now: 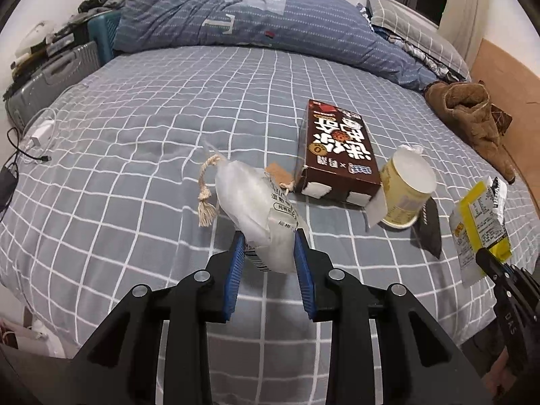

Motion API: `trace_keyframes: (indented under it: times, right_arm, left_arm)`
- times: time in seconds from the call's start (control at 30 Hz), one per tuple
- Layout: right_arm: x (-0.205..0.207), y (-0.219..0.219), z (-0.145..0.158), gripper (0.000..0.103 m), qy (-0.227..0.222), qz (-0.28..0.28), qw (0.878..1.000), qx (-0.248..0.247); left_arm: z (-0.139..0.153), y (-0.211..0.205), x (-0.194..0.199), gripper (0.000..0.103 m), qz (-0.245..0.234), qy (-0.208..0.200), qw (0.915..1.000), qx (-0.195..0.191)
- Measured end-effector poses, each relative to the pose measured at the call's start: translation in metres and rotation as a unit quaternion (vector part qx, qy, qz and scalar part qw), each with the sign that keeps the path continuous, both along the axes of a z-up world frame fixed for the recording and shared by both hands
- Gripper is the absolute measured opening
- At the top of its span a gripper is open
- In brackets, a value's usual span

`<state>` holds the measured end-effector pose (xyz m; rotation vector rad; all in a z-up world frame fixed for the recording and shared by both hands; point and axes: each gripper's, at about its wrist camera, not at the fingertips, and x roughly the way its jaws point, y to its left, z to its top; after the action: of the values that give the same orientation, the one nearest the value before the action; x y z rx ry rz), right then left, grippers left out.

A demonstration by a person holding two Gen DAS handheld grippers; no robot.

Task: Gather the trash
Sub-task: 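Lift the white mask and yellow wrapper and carry both to the floor bin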

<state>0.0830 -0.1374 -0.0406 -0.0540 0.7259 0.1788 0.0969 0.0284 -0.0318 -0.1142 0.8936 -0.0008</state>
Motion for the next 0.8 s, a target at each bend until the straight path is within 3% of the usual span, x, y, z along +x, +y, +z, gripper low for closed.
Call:
trace_keyframes:
  times: [0.33, 0.8]
  right_arm:
    - [-0.025, -0.009, 0.007, 0.005, -0.002, 0.009, 1.000, 0.020]
    - [-0.065, -0.003, 0.013, 0.005, -0.006, 0.016, 1.000, 0.006]
  left_arm:
    - [0.014, -0.009, -0.033, 0.029, -0.010, -0.014, 0.9998, -0.011]
    - [0.025, -0.030, -0.082, 0.029, -0.036, -0.023, 0.9987, -0.029]
